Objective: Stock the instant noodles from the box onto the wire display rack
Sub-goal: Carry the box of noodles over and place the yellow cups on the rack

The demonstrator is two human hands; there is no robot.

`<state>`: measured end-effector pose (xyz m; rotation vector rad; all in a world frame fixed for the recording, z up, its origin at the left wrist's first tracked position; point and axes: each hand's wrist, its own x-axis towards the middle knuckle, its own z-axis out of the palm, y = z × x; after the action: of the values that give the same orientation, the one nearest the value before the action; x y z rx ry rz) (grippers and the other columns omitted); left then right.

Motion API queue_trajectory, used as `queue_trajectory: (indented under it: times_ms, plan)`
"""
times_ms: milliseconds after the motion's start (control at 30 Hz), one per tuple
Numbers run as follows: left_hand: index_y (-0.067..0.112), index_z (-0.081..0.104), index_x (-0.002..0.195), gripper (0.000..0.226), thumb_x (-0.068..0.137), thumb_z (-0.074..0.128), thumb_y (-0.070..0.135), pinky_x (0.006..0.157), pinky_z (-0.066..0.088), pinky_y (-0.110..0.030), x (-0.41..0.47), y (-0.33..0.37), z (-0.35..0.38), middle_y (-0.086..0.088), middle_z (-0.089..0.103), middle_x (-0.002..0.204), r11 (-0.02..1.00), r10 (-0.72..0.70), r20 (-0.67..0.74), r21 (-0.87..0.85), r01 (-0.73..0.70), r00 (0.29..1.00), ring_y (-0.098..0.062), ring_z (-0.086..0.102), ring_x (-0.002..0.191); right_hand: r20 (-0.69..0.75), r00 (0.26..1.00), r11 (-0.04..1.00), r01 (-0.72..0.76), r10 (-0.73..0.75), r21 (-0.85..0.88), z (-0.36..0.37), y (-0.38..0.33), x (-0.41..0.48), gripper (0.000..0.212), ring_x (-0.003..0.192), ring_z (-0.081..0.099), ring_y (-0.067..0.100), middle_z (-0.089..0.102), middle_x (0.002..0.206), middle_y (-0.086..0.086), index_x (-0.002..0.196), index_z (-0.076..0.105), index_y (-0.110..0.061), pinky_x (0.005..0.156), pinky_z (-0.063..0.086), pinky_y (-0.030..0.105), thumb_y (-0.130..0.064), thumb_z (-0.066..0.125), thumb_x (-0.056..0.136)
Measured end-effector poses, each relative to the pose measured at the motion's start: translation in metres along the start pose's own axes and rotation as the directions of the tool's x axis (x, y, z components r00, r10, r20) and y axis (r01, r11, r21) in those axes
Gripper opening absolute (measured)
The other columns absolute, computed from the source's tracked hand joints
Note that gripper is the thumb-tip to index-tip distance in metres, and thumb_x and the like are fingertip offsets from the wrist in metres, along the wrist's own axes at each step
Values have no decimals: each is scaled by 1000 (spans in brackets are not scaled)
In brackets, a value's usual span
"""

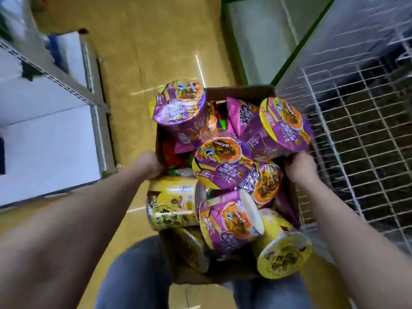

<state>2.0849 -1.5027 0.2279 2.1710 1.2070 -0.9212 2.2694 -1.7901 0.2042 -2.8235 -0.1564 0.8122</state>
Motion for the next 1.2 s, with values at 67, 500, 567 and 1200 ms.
queue_trajectory:
  times_ms: [67,500,567,1200]
  plan:
    - [2,61,100,23,92,56,24,61,48,-30,32,-7,22,-17,60,95,999,-2,27,-48,4,1000,-30,59,81,-21,999,999,34,-34,-20,31,1,27,26,101,58,49,61,107,36,102,61,13,80,47,46,-7,58,85]
    - [13,51,65,27,90,59,20,33,41,-17,210,-12,163,-3,52,60,987,101,56,-133,-93,993,-16,53,44,-220,973,998,68,-69,-16,171,26,181,38,101,58,47,60,110,32,106,58,9,81,47,47,-24,63,87]
    - [10,55,71,19,88,60,15,40,48,-22,219,-8,174,-6,56,64,981,98,67,-172,-85,993,-23,59,53,-212,976,999,47,-47,-3,180,33,190,37,99,58,47,61,108,33,101,58,10,81,47,47,-23,63,87]
    - [1,57,107,29,96,51,26,55,56,-31,239,-1,173,-16,66,89,999,7,340,-41,8,940,-25,66,67,-248,968,996,-4,25,87,211,53,193,29,96,59,43,60,106,30,97,60,6,78,48,43,-20,65,84]
